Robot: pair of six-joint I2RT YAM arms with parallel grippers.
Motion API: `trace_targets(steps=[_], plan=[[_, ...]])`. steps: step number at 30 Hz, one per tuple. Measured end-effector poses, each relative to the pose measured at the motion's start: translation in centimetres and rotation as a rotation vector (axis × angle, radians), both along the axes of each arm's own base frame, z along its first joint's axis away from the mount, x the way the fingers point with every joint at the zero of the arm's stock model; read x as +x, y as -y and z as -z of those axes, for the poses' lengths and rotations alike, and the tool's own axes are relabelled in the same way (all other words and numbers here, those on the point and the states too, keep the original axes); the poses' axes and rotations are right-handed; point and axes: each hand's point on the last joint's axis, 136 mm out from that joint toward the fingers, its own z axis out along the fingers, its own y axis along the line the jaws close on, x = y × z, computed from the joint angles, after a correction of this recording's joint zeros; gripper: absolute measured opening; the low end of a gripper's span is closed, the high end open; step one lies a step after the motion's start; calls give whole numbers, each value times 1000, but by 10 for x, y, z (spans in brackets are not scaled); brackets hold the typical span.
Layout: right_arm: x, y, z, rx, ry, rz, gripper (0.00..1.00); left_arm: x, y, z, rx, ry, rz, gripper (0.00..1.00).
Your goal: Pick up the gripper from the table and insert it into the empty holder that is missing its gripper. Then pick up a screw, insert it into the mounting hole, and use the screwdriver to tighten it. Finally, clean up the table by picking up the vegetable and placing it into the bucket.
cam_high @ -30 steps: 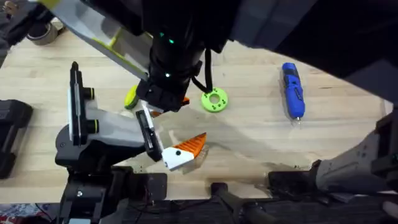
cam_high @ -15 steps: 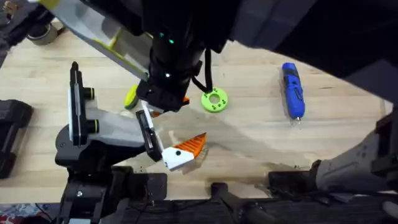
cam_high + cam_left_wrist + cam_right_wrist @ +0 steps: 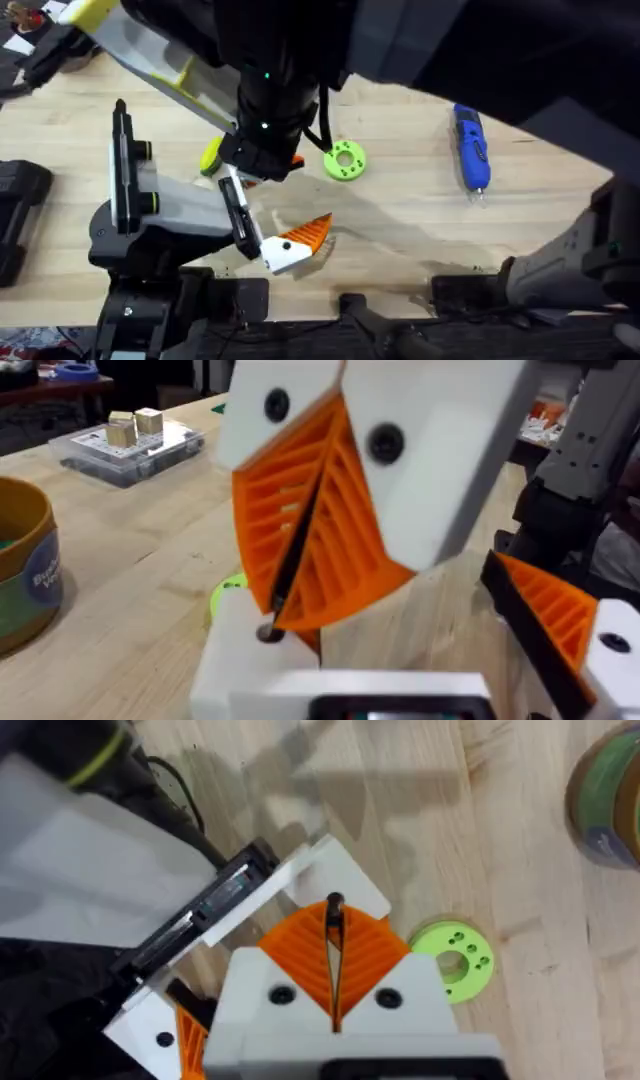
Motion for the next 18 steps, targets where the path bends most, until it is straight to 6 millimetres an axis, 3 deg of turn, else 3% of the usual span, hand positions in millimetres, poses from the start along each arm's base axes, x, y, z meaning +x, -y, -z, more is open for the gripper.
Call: trace_targets(steps=[18], plan=[[0,-1,0,7,1,-1,11,0,0,0,0,0,0,986]])
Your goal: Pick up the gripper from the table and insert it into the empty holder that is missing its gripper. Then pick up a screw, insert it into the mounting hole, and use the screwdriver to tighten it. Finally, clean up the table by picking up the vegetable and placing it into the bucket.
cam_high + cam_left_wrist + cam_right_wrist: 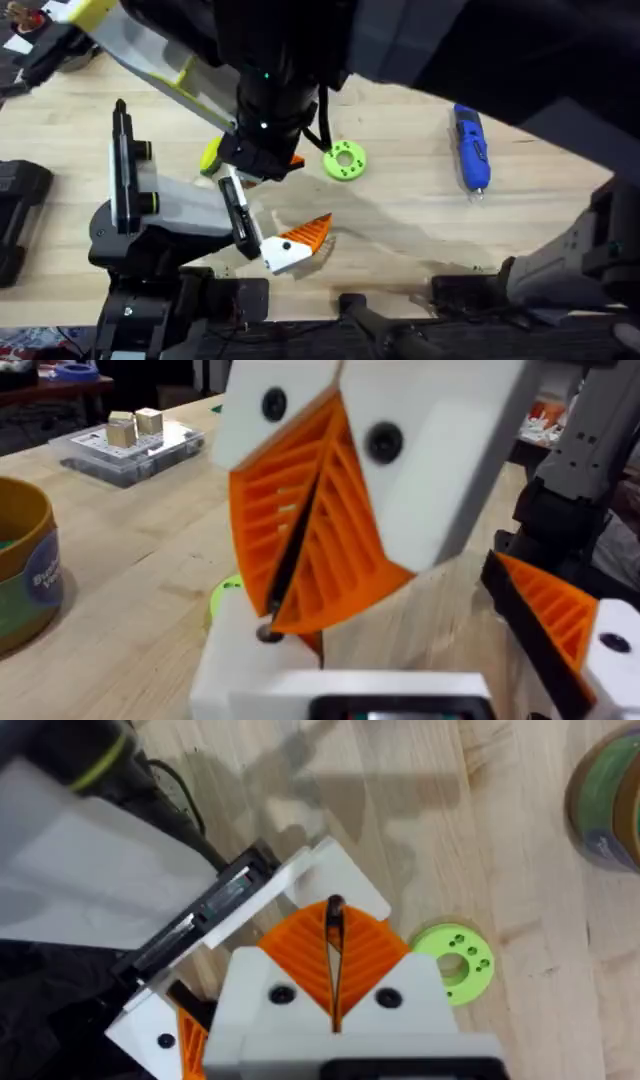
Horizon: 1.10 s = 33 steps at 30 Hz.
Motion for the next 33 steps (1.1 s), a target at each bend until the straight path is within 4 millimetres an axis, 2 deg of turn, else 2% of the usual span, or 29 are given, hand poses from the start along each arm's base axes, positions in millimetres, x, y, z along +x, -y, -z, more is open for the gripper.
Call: trace_targets(steps=[33], plan=[[-3,-1,3,-2,-13,-26,13,0,0,0,-2,-4,1,986]])
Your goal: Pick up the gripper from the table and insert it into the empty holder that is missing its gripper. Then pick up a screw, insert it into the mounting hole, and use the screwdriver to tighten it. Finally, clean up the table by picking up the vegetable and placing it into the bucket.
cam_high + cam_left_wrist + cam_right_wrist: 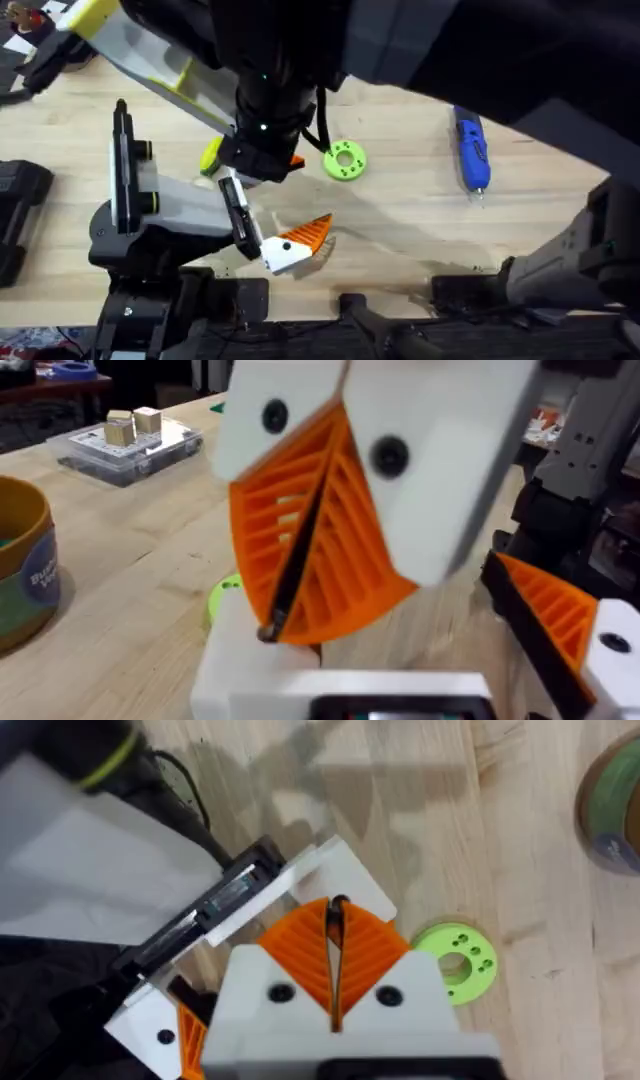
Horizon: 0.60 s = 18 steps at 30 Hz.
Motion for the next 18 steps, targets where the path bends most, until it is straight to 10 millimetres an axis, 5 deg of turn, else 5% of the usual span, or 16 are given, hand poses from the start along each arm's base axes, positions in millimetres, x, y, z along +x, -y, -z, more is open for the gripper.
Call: trace_targets(steps=[3,9,18], plan=[[0,0,0,0,-2,-3,70,0,0,0,0,0,0,986],[8,6,0,-19,19,10,956,0,0,0,0,-1,2,986],[9,8,-3,-13,23,11,996,0,0,0,0,0,2,986]])
